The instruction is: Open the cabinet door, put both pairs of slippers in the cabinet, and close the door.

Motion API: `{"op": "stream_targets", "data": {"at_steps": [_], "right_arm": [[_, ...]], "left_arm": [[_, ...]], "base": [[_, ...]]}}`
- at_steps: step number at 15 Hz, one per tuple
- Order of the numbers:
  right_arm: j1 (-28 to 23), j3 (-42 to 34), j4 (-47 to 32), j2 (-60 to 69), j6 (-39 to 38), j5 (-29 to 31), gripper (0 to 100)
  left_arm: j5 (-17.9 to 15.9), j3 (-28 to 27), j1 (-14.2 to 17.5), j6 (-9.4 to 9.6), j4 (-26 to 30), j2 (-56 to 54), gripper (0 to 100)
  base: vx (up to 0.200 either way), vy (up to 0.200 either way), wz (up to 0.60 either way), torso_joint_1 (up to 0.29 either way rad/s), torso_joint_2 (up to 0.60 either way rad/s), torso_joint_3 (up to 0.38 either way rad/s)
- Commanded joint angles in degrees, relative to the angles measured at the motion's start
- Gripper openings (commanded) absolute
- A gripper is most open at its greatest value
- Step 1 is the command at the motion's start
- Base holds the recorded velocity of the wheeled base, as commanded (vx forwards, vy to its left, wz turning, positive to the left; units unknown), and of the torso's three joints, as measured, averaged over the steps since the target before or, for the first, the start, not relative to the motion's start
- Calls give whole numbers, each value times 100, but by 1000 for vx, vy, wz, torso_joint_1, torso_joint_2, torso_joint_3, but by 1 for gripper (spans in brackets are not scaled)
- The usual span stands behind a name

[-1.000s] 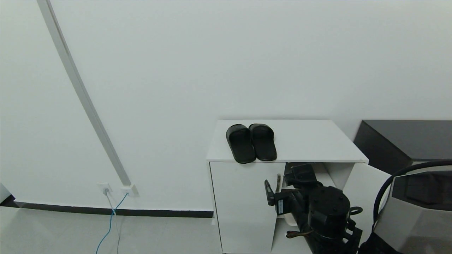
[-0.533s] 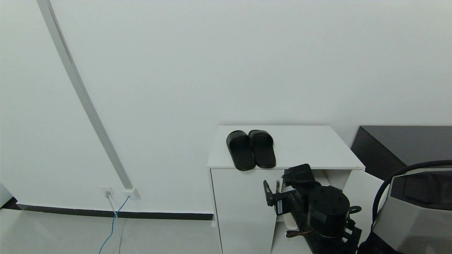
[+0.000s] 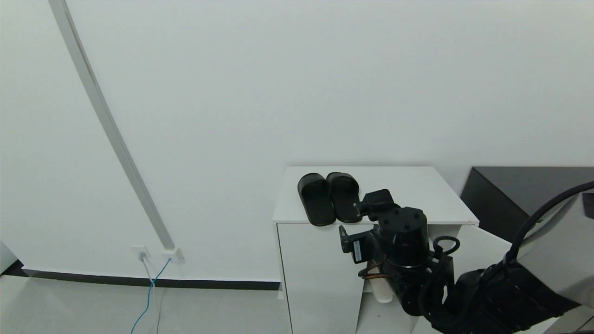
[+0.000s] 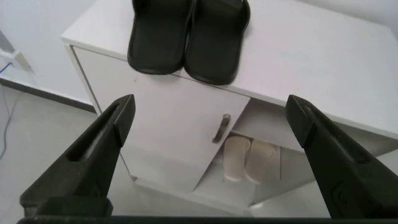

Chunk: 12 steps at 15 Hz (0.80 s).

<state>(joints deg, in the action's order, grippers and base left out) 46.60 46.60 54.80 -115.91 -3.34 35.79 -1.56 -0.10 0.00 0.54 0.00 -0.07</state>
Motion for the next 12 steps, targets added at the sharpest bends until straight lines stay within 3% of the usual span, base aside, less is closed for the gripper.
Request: {"op": "stream_targets", "data": {"at_steps": [1, 4, 7, 12], "right_arm": [[-99, 472, -364, 244, -193, -2, 100], [-134, 727, -980, 244, -466, -178, 100], [-125, 947, -1533, 218, -940, -644, 100], [-108, 1008, -1366, -327, -1072, -758, 100]], "left_arm": [[-2, 1, 0, -1, 0, 7, 0], [-2, 1, 0, 8, 0, 7, 0], [-2, 1, 0, 8, 0, 7, 0], [-2, 1, 0, 8, 0, 7, 0]], "base": [[0, 0, 0, 0, 0, 0], [0, 0, 0, 0, 0, 0], [200, 0, 0, 4, -1, 1], [200, 0, 0, 3, 1, 0]]}}
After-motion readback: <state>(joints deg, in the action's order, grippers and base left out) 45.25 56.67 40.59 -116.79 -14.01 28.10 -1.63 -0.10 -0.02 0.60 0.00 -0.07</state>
